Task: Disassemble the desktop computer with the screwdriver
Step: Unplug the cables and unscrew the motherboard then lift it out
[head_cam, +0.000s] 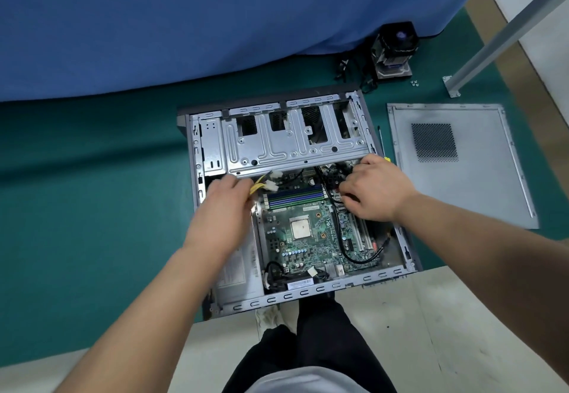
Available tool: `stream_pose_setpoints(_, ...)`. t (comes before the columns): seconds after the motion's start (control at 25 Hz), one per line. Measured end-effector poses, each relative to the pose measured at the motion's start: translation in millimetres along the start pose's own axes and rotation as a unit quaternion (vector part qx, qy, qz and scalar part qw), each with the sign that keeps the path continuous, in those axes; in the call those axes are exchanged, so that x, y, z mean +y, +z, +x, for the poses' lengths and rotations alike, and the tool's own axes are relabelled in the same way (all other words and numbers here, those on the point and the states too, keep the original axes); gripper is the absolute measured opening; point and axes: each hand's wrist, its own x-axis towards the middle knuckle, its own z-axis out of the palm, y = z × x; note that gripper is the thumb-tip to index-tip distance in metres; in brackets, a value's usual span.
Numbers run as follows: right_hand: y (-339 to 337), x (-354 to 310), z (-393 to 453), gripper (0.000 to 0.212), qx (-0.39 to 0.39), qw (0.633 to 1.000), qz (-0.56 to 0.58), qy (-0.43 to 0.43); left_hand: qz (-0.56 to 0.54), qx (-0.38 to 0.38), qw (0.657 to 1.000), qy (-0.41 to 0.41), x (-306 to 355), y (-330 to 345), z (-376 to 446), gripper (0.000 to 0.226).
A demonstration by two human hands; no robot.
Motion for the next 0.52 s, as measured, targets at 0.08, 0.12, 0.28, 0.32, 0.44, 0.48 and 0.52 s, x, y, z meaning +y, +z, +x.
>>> stream_pose_setpoints(0.08,0,0,0,0.041,0.003,1.000,-0.002,0.000,-0.034,0.016,0.998,-0.057,-14,-12,2,0.015)
stream_pose_setpoints(0.12,0,-1,1,0.042,0.004,1.000,-0.003,0.001,-0.045,0.019,0.995,-0.086,-21,-20,5,0.023)
stream_pose_setpoints(0.28,1,-1,0,0.043,0.007,1.000,-0.005,0.004,-0.060,0.031,0.989,-0.128,-33,-43,25,0.024)
stream_pose_setpoints(0.32,1,0,-1,0.043,0.007,1.000,-0.004,0.004,-0.062,0.023,0.990,-0.126,-32,-47,31,0.023)
stream_pose_setpoints(0.44,1,-2,0,0.044,0.010,1.000,-0.004,0.004,-0.047,-0.009,0.993,-0.109,-31,-59,54,0.020)
stream_pose_setpoints(0.48,1,-2,0,0.044,0.011,1.000,-0.003,0.004,-0.026,-0.018,0.995,-0.098,-30,-62,62,0.020)
stream_pose_setpoints(0.52,2,-2,0,0.043,0.012,1.000,-0.002,0.004,-0.009,-0.026,0.996,-0.088,-26,-65,69,0.020)
